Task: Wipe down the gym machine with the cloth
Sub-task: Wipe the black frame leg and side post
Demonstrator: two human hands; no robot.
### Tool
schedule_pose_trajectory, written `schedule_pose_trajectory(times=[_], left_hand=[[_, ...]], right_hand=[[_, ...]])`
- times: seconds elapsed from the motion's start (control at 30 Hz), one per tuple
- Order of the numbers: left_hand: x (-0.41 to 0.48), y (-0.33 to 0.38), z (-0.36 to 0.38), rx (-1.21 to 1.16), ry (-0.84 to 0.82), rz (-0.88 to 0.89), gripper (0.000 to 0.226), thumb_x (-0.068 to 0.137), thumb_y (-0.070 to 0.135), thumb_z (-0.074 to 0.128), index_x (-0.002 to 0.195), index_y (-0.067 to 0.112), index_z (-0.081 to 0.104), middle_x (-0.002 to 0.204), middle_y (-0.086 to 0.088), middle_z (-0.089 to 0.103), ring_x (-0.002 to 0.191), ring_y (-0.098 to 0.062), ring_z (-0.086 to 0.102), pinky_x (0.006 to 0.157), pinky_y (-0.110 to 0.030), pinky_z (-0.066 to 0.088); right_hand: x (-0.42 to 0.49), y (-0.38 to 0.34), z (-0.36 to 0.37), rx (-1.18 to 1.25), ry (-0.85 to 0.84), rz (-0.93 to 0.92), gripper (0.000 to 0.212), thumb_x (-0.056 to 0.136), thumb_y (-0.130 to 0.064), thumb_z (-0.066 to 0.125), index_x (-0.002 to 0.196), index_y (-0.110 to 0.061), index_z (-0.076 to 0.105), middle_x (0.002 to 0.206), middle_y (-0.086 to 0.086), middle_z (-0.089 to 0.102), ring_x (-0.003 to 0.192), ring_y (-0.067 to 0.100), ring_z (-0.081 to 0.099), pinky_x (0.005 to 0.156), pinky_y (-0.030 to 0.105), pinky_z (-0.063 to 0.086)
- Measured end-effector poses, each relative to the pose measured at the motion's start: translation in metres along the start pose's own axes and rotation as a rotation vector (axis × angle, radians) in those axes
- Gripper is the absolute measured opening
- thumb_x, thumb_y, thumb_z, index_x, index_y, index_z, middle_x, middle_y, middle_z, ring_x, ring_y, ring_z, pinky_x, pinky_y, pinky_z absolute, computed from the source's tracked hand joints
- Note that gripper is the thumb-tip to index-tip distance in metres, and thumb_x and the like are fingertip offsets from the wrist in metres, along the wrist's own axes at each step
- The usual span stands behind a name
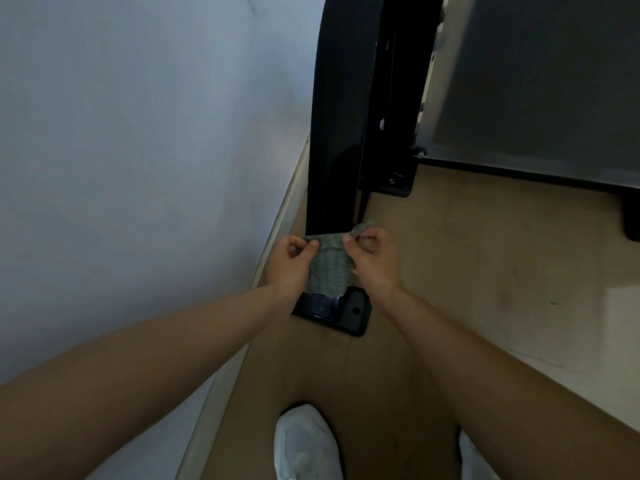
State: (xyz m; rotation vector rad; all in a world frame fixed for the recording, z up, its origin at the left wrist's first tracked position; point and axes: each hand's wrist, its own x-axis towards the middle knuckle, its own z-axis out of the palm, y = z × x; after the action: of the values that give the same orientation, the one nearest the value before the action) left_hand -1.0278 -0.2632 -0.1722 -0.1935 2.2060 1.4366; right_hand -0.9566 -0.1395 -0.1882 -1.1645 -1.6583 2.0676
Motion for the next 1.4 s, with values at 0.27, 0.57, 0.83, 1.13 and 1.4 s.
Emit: schedule_pose_trajectory(times=[0.27,0.57,0.83,1.13,1.4], left_hand=[[-0.006,-0.015,0.002,0.101,-0.035,-0.228,0.027,0.099,0.039,0.062,0.099,0.017,0.047,0.111,-0.01,0.063,0.101,-0.028,0.065,0.087,-0.055,0.059],[-0.012,-0.027,0.011,0.249,-0.06,-0.28,0.024,0.104,0.026,0.055,0.112,0.005,0.049,0.112,-0.017,0.065,0.089,-0.026,0.067,0.073,-0.038,0.061],[-0.004,0.023,0.013,0.488,0.118,0.482,0.02,0.093,0.018,0.071,0.102,0.019,0.054,0.111,-0.002,0.044,0.089,-0.017,0.055,0.085,-0.031,0.049],[0.014,0.088,0.013,0.339,0.099,0.744,0.023,0.09,0.016,0.075,0.11,0.018,0.064,0.116,0.003,0.043,0.095,0.003,0.056,0.084,-0.035,0.06],[0.036,0.135,0.016,0.255,0.161,0.84,0.028,0.092,0.017,0.072,0.118,0.021,0.062,0.12,0.002,0.044,0.1,-0.013,0.059,0.086,-0.041,0.059]], right_hand=[[-0.014,0.026,-0.007,-0.105,-0.143,0.09,0.038,0.099,-0.021,0.064,0.134,-0.012,0.052,0.121,0.005,0.068,0.106,0.017,0.066,0.088,0.035,0.058],[-0.031,0.053,0.001,0.003,-0.098,0.344,0.007,0.098,-0.011,0.064,0.098,-0.016,0.058,0.105,0.006,0.066,0.094,0.02,0.063,0.095,0.048,0.056],[-0.007,0.006,-0.001,0.075,0.105,0.026,0.026,0.091,-0.003,0.069,0.109,-0.02,0.059,0.102,0.0,0.069,0.091,0.012,0.067,0.078,0.019,0.056],[0.02,-0.051,-0.006,0.308,0.09,-0.074,0.011,0.093,-0.008,0.069,0.093,-0.018,0.065,0.093,0.004,0.07,0.094,0.021,0.071,0.081,0.032,0.06],[0.04,-0.099,-0.003,0.398,0.096,-0.17,0.01,0.093,-0.013,0.071,0.102,-0.016,0.069,0.101,0.008,0.074,0.098,0.019,0.072,0.09,0.038,0.06]])
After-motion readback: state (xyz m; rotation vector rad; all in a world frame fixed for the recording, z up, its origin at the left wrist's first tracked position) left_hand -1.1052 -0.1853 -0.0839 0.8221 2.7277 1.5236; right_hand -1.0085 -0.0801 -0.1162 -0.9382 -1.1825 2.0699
